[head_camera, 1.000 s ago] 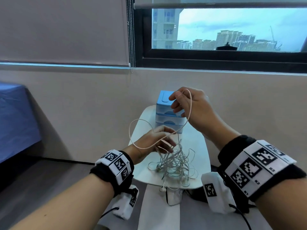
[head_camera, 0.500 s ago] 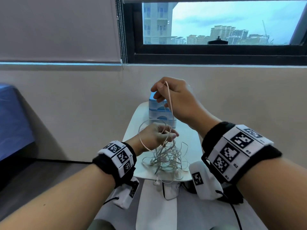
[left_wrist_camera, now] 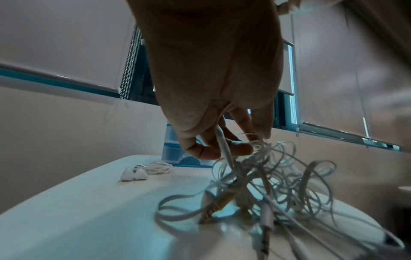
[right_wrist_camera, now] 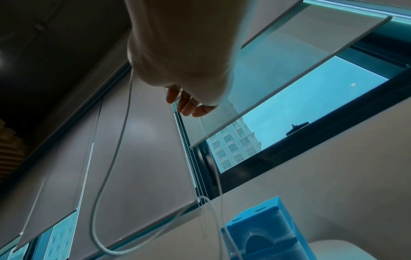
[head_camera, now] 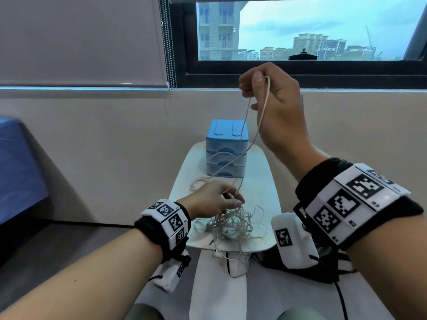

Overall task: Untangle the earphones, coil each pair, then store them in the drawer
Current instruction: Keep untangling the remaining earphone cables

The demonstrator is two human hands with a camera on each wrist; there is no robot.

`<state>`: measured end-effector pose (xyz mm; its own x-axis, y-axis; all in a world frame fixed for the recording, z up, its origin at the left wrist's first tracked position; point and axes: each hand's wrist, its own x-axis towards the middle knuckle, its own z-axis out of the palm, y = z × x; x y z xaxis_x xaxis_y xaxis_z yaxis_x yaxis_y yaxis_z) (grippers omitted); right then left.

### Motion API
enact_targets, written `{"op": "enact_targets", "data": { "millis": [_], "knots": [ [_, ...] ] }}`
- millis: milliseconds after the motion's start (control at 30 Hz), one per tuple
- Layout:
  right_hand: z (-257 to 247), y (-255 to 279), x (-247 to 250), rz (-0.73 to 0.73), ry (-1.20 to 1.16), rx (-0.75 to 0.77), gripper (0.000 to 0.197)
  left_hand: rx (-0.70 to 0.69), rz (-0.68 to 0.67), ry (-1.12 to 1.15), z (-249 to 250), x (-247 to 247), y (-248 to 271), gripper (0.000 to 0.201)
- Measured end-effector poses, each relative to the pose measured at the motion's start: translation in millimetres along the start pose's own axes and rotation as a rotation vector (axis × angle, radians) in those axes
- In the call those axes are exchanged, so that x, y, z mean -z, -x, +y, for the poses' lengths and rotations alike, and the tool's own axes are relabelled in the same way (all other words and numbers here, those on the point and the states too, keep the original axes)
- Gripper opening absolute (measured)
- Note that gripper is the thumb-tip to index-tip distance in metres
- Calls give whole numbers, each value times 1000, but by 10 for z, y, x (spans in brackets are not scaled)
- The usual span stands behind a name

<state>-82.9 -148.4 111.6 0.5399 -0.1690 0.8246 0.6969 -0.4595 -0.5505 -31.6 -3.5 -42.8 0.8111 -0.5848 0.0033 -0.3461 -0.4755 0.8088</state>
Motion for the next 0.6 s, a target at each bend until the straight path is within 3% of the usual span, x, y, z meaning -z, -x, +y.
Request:
{"op": "enact_targets", "data": {
  "millis": [133,233,333,467,600],
  "knots": [
    [41,-153,101,116,119,89,25,9,10,30,-69,22,22,19],
    [215,-205,321,99,281,-17,21,11,10,81,-84,161,75,28],
    [628,-78,632,59,397,-271,19,53,22,56,-102,316,141,21],
    [1330,374,1010,33,562,-635,35,84,30,60,-142,439,189,13],
    [1907,1050,1175,-282,715,-988,31,72,47,42,-120,464,235,11]
  ]
}}
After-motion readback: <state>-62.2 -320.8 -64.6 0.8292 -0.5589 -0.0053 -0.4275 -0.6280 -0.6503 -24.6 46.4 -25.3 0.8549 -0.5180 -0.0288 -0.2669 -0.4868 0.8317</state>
